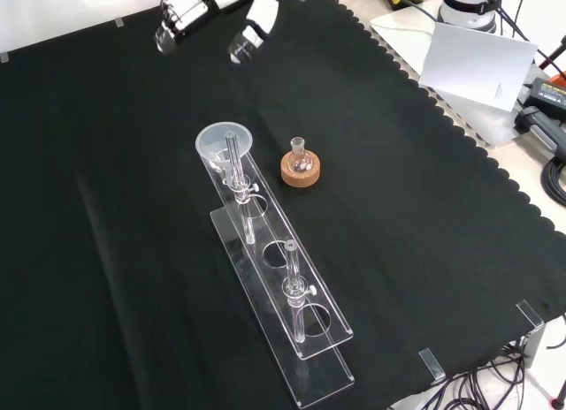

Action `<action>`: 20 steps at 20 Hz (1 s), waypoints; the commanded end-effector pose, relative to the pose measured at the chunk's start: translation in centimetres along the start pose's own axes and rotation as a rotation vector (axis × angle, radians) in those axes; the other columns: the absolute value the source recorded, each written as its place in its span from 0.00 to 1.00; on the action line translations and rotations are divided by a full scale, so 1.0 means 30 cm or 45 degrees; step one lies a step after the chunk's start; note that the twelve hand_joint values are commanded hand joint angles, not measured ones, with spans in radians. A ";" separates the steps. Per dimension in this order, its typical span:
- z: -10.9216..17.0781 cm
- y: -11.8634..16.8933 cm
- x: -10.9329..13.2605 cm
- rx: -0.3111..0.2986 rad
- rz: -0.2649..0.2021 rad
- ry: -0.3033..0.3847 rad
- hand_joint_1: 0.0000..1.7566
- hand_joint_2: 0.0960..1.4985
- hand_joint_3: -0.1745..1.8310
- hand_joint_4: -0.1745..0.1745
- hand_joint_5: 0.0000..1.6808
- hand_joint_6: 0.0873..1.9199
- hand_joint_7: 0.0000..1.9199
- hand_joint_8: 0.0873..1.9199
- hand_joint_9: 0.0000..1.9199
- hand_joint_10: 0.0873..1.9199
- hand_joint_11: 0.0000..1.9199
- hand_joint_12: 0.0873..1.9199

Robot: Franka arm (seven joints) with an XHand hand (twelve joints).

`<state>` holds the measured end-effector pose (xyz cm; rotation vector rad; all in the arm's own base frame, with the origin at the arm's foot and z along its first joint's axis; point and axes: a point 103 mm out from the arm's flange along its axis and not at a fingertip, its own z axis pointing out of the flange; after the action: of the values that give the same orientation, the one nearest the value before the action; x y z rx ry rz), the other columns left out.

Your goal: Pick up the funnel from the transparent funnel stand.

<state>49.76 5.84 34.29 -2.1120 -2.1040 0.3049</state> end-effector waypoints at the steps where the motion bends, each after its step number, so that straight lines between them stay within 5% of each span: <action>1: 0.038 0.050 0.077 0.113 -0.037 -0.070 0.10 0.61 0.23 0.50 0.06 0.00 0.00 0.18 0.06 0.35 0.02 0.73; 8: 0.055 0.076 0.128 0.259 -0.074 -0.116 0.24 0.50 0.17 0.55 0.00 0.00 0.00 0.00 0.00 0.35 0.02 0.76; 13: 0.070 0.082 0.171 0.344 -0.115 -0.126 0.26 0.46 0.15 0.59 0.00 0.00 0.00 0.00 0.00 0.26 0.03 0.78; 20: 0.097 0.093 0.215 0.364 -0.135 -0.124 0.31 0.44 0.13 0.57 0.00 0.00 0.00 0.00 0.00 0.24 0.05 0.79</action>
<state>51.82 11.25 30.94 -1.8738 -2.0628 0.6604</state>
